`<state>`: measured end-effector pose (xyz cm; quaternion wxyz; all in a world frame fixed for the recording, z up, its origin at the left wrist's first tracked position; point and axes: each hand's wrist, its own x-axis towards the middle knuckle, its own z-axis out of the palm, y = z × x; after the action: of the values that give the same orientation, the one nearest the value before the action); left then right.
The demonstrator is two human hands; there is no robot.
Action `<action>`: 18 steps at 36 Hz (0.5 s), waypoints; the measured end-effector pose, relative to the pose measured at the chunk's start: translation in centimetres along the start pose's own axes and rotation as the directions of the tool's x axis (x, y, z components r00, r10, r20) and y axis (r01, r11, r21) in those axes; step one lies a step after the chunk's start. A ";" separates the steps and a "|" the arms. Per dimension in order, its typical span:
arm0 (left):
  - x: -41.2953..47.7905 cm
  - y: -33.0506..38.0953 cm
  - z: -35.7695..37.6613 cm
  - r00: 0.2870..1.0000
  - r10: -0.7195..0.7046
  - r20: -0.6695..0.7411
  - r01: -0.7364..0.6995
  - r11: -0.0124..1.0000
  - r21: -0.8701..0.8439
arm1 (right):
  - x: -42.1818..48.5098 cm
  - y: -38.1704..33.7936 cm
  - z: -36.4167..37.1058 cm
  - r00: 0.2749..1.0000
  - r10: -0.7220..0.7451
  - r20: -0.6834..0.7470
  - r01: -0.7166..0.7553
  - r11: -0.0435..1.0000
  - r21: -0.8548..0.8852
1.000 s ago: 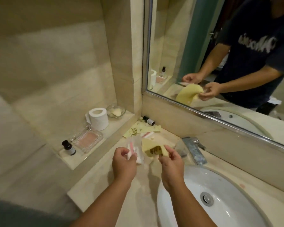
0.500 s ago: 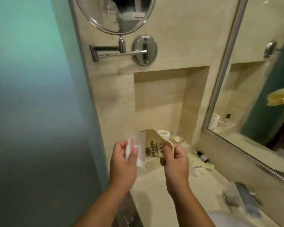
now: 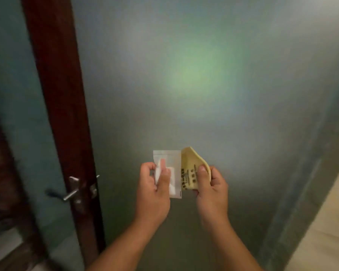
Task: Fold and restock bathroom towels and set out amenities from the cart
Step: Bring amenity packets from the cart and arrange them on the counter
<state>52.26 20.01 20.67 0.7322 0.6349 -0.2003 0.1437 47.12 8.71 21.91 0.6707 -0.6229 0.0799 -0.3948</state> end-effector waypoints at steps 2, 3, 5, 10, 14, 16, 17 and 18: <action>2.2 0.0 -4.2 0.998 0.042 -0.056 -0.039 0.998 0.050 | -0.1 0.3 4.9 0.998 0.015 0.067 -0.016 1.000 0.023; 4.0 -0.8 -8.4 0.993 0.058 -0.104 -0.051 0.996 0.067 | -0.8 0.9 9.6 0.991 0.016 0.133 -0.024 0.998 0.059; 5.4 -0.9 -11.7 0.989 0.098 -0.114 -0.084 0.989 0.121 | -1.5 1.3 13.3 0.986 0.036 0.165 -0.052 0.994 0.097; 9.2 -0.6 -22.9 0.952 0.126 -0.279 -0.076 0.980 0.185 | -3.3 3.1 25.5 0.942 0.041 0.334 -0.077 0.992 0.095; 11.6 -1.1 -31.3 0.901 0.167 -0.401 -0.046 0.955 0.294 | -4.8 5.0 34.7 0.884 -0.013 0.467 -0.057 0.989 0.137; 12.5 -1.5 -34.7 0.864 0.191 -0.466 -0.020 0.938 0.347 | -5.4 6.0 38.6 0.850 -0.026 0.526 -0.058 0.988 0.143; 13.0 -1.9 -36.3 0.842 0.198 -0.502 -0.007 0.934 0.356 | -5.7 6.5 40.5 0.831 -0.034 0.555 -0.063 0.986 0.156; 13.5 -2.2 -37.9 0.820 0.206 -0.534 0.001 0.932 0.362 | -6.0 6.8 42.3 0.811 -0.038 0.584 -0.076 0.983 0.169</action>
<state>69.30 56.48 20.91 0.6261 0.6708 0.0187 0.3971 71.37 44.60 22.41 0.7211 -0.6486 -0.1607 -0.1831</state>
